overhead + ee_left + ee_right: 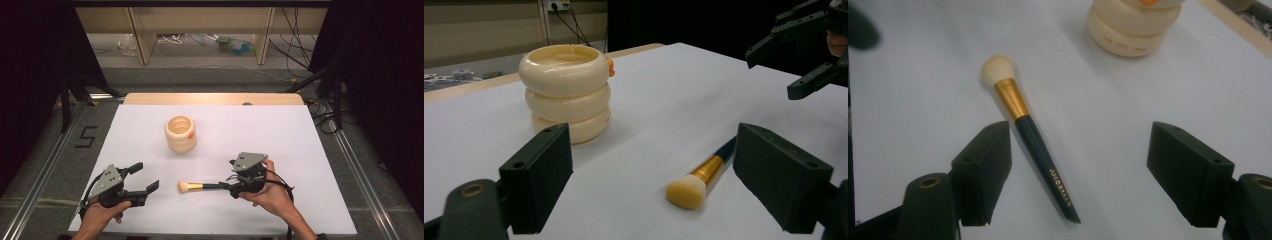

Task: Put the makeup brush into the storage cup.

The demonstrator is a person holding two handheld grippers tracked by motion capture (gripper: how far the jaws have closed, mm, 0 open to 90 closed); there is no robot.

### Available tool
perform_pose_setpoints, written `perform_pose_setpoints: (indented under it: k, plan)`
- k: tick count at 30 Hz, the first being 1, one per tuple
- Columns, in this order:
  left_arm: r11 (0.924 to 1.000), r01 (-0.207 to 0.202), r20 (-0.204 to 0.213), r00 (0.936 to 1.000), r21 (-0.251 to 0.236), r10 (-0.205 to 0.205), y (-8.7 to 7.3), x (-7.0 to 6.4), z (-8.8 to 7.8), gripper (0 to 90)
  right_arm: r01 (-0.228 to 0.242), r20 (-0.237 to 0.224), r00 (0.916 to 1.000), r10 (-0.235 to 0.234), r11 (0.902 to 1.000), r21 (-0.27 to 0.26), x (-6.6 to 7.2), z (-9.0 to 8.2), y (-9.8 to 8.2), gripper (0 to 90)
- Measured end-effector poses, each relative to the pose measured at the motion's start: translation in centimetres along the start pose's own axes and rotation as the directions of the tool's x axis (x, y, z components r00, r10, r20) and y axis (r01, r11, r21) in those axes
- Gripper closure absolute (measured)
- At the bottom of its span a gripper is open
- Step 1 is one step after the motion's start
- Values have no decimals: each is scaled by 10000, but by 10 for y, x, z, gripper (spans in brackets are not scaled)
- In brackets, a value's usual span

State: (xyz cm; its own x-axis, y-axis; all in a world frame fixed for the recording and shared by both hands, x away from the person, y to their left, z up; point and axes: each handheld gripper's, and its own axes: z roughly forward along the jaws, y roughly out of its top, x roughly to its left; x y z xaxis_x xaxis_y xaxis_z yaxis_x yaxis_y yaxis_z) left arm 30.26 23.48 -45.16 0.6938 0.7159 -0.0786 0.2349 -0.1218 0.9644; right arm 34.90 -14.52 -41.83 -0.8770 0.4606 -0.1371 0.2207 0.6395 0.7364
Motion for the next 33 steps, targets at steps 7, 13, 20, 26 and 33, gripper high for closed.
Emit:
perform_pose_setpoints:
  k: [7, 13, 20, 26, 33]
  plan:
    - [10000, 17, -7, 10000, 20, -17, 0, 0, 0, 161, 504, -338, 9983, -479, 9959, 755, 4, 20, 14, 284]
    - [9999, 13, -90, 10000, 140, -12, -1, 1, 0, 161, 908, -667, 9944, -826, 9871, 1321, 5, 35, 24, 293]
    - [9999, -3, -106, 9999, 163, 5, 0, 1, 0, 162, 1458, -1149, 9855, -1251, 9700, 1945, 8, 52, 33, 295]
    - [9999, -29, -107, 9999, 169, 31, 0, 1, 0, 161, 1774, -1443, 9786, -1466, 9567, 2307, 12, 62, 41, 299]
    - [9998, -10, -89, 10000, 189, 11, 0, 1, 1, 162, 2159, -2159, 9643, -1531, 9270, 3066, 13, 78, 46, 323]
